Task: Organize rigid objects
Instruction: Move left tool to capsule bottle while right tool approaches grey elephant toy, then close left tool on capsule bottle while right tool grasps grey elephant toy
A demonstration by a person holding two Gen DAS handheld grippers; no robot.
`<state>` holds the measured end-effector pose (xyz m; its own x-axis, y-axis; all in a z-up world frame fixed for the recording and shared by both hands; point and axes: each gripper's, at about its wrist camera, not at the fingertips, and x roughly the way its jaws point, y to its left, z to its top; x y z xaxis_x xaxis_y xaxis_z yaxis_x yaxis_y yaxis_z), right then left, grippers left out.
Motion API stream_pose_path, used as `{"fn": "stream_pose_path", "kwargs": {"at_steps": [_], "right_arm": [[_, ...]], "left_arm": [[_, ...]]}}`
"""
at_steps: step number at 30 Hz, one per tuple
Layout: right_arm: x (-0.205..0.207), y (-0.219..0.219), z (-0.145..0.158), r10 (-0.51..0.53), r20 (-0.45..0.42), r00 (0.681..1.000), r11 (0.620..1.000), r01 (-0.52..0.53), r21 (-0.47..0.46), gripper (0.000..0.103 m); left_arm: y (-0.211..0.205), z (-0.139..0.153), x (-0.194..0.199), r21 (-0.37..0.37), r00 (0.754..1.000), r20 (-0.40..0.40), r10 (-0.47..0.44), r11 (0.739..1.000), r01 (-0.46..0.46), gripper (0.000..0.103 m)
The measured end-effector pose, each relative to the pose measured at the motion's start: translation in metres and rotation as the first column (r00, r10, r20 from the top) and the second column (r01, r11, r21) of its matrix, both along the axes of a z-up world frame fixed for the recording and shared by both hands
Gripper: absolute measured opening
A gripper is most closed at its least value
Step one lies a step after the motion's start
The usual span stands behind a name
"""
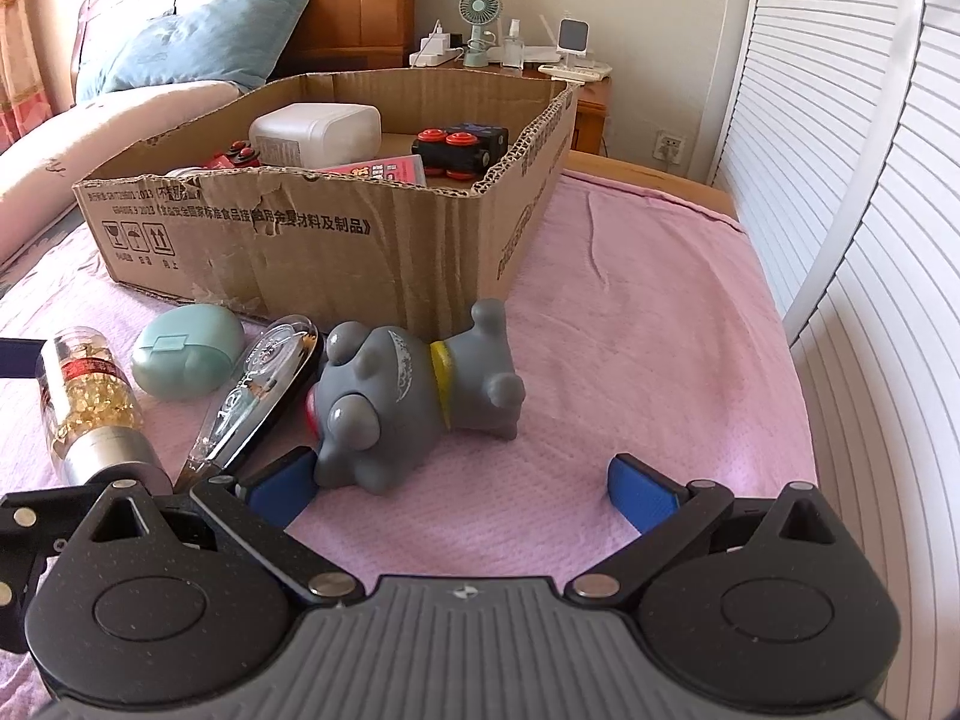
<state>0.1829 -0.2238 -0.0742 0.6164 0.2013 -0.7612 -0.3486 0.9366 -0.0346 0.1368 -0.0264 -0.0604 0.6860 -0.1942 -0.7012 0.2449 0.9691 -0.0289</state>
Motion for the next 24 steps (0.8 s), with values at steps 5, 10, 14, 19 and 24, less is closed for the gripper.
{"fn": "stream_pose_path", "kwargs": {"at_steps": [5, 10, 14, 19, 24], "right_arm": [[0.0, 0.001, 0.0, -0.002, -0.002, 1.0, 1.0, 0.002, 0.0, 0.103], [0.005, 0.005, 0.002, 0.012, -0.01, 1.0, 1.0, -0.012, -0.005, 0.103], [0.011, 0.015, 0.002, 0.032, -0.007, 0.999, 0.999, -0.032, -0.017, 0.103], [0.019, 0.025, 0.003, 0.035, 0.012, 0.999, 0.997, -0.034, -0.064, 0.103], [0.019, 0.029, 0.007, 0.072, 0.021, 0.997, 0.995, -0.071, -0.07, 0.086]], "left_arm": [[0.004, 0.003, 0.003, -0.009, 1.0, -0.023, -0.005, 1.0, 0.005, 0.095], [0.019, 0.004, 0.005, 0.002, 0.999, -0.031, 0.04, 0.999, -0.04, 0.095], [0.028, 0.004, 0.006, 0.002, 0.998, -0.034, 0.058, 0.998, -0.058, 0.095], [0.031, 0.004, 0.008, -0.001, 0.998, -0.03, 0.056, 0.998, -0.056, 0.095], [0.031, 0.003, 0.01, 0.004, 0.999, -0.027, 0.04, 0.999, -0.04, 0.095]]}}
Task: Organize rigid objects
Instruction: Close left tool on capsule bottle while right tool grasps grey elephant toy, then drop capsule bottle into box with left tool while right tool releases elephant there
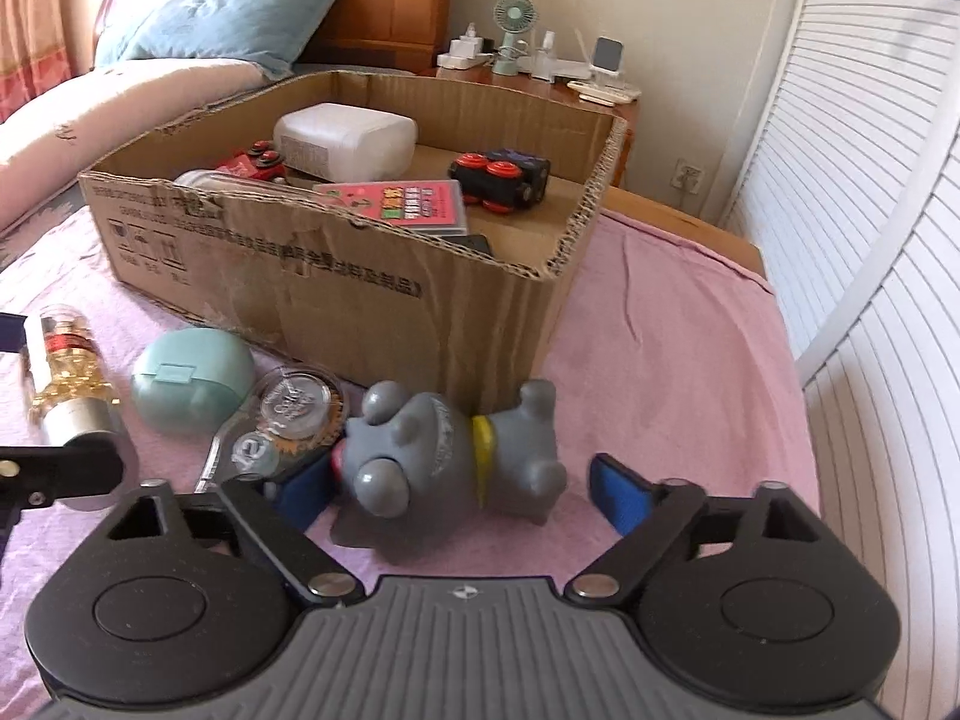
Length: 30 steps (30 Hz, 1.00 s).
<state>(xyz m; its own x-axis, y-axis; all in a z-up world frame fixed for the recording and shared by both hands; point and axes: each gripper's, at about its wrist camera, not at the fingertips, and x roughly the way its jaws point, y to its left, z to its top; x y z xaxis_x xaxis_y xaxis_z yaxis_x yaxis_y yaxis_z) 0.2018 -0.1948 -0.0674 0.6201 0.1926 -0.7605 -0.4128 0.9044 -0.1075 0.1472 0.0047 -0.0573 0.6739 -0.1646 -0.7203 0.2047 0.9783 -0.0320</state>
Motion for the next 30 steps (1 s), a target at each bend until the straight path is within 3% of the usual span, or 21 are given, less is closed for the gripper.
{"fn": "stream_pose_path", "kwargs": {"at_steps": [3, 15, 23, 30], "right_arm": [[-0.002, 0.003, 0.002, 0.021, -0.006, 1.0, 1.0, -0.021, 0.004, 0.078], [-0.011, -0.011, 0.025, 0.015, -0.044, 0.999, 0.998, -0.012, 0.057, 0.076], [-0.023, -0.02, 0.071, 0.048, 0.004, 0.999, 0.995, -0.048, 0.088, 0.076], [-0.006, -0.012, 0.104, 0.081, 0.06, 0.995, 0.989, -0.088, 0.116, 0.076]], "left_arm": [[0.001, 0.0, 0.001, 0.002, 1.0, -0.009, -0.013, 1.0, 0.013, 0.095], [0.01, 0.013, -0.002, 0.007, 0.992, -0.068, -0.107, 0.994, 0.108, 0.094], [0.018, 0.036, -0.003, 0.01, 0.987, -0.06, -0.148, 0.989, 0.148, 0.094], [0.029, 0.062, 0.006, 0.022, 0.987, -0.018, -0.16, 0.987, 0.16, 0.094]]}}
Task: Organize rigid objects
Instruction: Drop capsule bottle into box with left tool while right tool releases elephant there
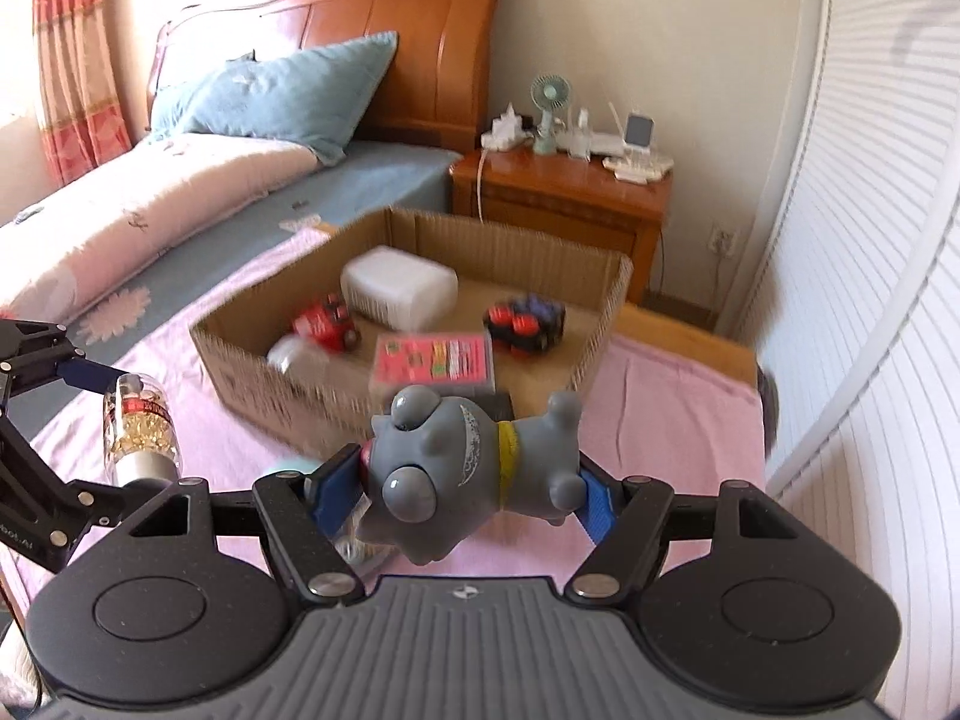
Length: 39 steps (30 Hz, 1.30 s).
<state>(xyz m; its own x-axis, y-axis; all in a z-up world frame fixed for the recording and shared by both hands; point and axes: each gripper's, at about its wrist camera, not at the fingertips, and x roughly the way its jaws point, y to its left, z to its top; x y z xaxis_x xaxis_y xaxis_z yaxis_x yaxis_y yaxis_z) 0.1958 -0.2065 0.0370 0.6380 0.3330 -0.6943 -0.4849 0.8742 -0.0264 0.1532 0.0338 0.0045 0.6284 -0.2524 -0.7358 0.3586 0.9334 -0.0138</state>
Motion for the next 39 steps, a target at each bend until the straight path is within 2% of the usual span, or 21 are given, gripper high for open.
{"fn": "stream_pose_path", "kwargs": {"at_steps": [5, 11, 12, 13, 14, 17, 27, 33, 39], "right_arm": [[0.03, 0.018, 0.001, 0.017, -0.008, 1.0, 1.0, -0.017, 0.001, 0.076], [0.065, 0.034, -0.015, 0.005, -0.063, 0.998, 1.0, -0.005, 0.0, 0.078], [0.068, 0.034, -0.018, -0.009, -0.059, 0.998, 1.0, 0.01, 0.002, 0.087], [0.07, 0.035, -0.019, -0.03, -0.054, 0.998, 1.0, 0.03, 0.002, 0.101], [0.071, 0.034, -0.02, -0.045, -0.052, 0.998, 0.999, 0.046, 0.011, 0.103], [0.068, 0.029, -0.019, -0.06, -0.066, 0.996, 0.996, 0.064, 0.061, 0.103], [0.027, 0.022, -0.002, -0.149, -0.084, 0.985, 0.987, 0.153, 0.048, 0.103], [0.0, 0.013, 0.008, -0.196, -0.063, 0.979, 0.978, 0.199, 0.06, 0.103], [-0.012, 0.004, 0.008, -0.234, -0.063, 0.97, 0.969, 0.238, 0.068, 0.103]], "left_arm": [[0.009, 0.012, 0.011, -0.001, 0.999, 0.029, 0.016, 1.0, -0.016, 0.094], [0.015, 0.021, 0.024, 0.002, 0.998, 0.06, 0.018, 1.0, -0.018, 0.094], [0.015, 0.023, 0.026, 0.003, 0.998, 0.065, 0.018, 1.0, -0.018, 0.094], [0.015, 0.025, 0.029, 0.003, 0.997, 0.07, 0.019, 1.0, -0.019, 0.094], [0.015, 0.026, 0.031, 0.001, 0.997, 0.073, 0.017, 1.0, -0.017, 0.094], [0.012, 0.031, 0.038, -0.002, 0.996, 0.085, 0.011, 1.0, -0.011, 0.094], [-0.004, 0.047, 0.072, -0.002, 0.996, 0.088, 0.014, 1.0, -0.014, 0.094], [-0.022, 0.055, 0.113, -0.019, 0.998, 0.055, 0.016, 1.0, -0.015, 0.094], [-0.036, 0.045, 0.168, 0.007, 0.999, 0.001, 0.052, 0.999, -0.052, 0.094]]}}
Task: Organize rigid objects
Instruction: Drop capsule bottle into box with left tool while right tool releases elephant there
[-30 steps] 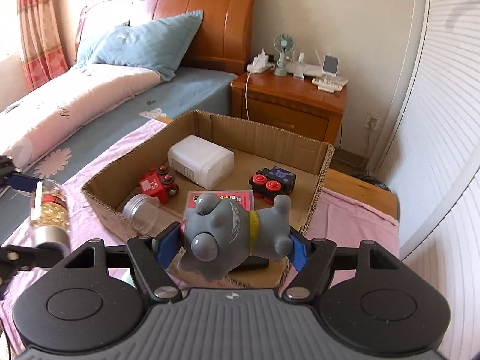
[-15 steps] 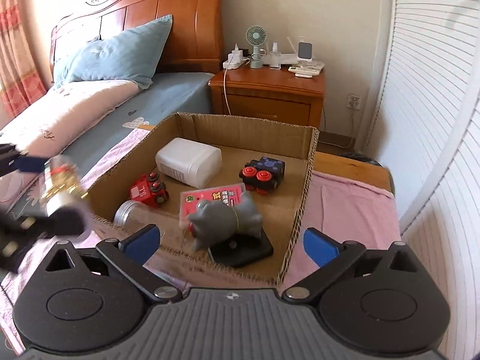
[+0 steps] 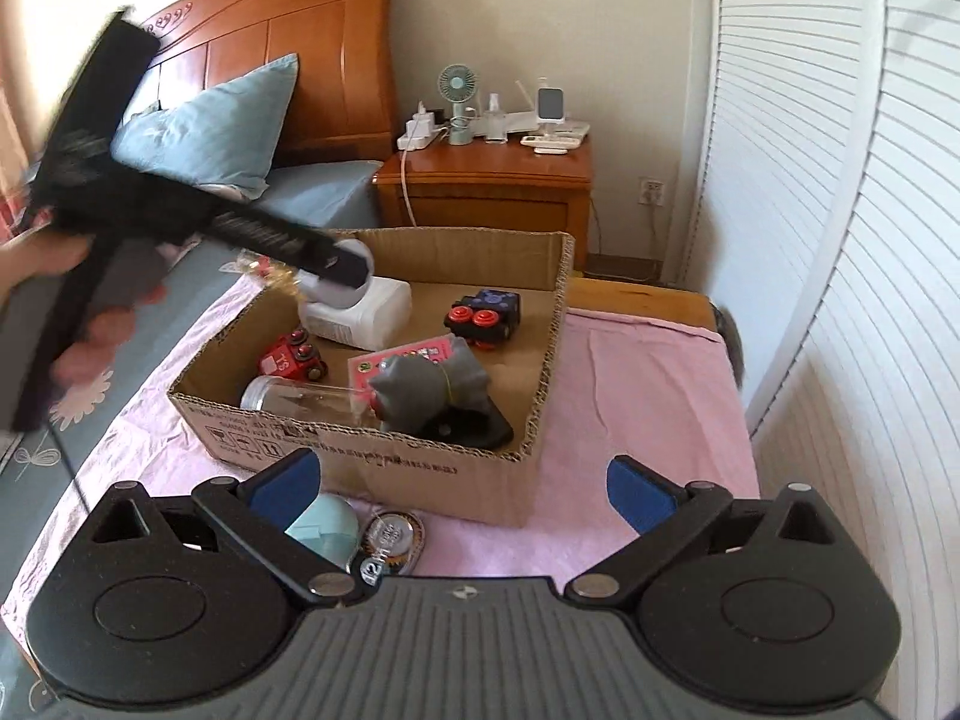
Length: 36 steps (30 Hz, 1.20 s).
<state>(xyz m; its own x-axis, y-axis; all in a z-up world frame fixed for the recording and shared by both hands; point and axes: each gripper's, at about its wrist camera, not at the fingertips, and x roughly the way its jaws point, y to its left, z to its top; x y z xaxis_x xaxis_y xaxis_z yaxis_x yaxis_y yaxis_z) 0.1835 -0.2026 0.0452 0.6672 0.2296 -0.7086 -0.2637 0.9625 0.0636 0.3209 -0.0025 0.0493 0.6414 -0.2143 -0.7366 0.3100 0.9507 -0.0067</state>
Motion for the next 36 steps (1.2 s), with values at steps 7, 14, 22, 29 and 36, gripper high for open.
{"fn": "stream_pose_path", "kwargs": {"at_steps": [7, 14, 22, 29, 36], "right_arm": [[0.001, -0.01, -0.004, -0.051, -0.015, 0.999, 0.999, 0.051, 0.002, 0.103], [0.005, -0.008, -0.008, -0.064, -0.023, 0.998, 0.998, 0.064, -0.022, 0.103], [0.002, 0.0, -0.004, -0.038, -0.02, 0.999, 0.999, 0.038, -0.016, 0.103], [-0.006, 0.002, 0.001, -0.034, -0.009, 0.999, 0.999, 0.034, -0.02, 0.103], [0.0, 0.003, -0.003, -0.036, -0.02, 0.999, 0.999, 0.036, -0.013, 0.103]], "left_arm": [[0.002, -0.025, 0.056, 0.03, 0.994, -0.048, 0.095, 0.995, -0.094, 0.094], [0.015, -0.039, 0.08, 0.053, 0.983, -0.047, 0.175, 0.984, -0.172, 0.096], [0.022, -0.023, 0.066, 0.054, 0.987, -0.015, 0.159, 0.986, -0.158, 0.096], [0.027, -0.019, 0.056, 0.02, 0.985, -0.064, 0.16, 0.987, -0.159, 0.096], [0.02, -0.029, 0.051, -0.016, 0.987, -0.143, 0.077, 0.997, -0.08, 0.096]]}}
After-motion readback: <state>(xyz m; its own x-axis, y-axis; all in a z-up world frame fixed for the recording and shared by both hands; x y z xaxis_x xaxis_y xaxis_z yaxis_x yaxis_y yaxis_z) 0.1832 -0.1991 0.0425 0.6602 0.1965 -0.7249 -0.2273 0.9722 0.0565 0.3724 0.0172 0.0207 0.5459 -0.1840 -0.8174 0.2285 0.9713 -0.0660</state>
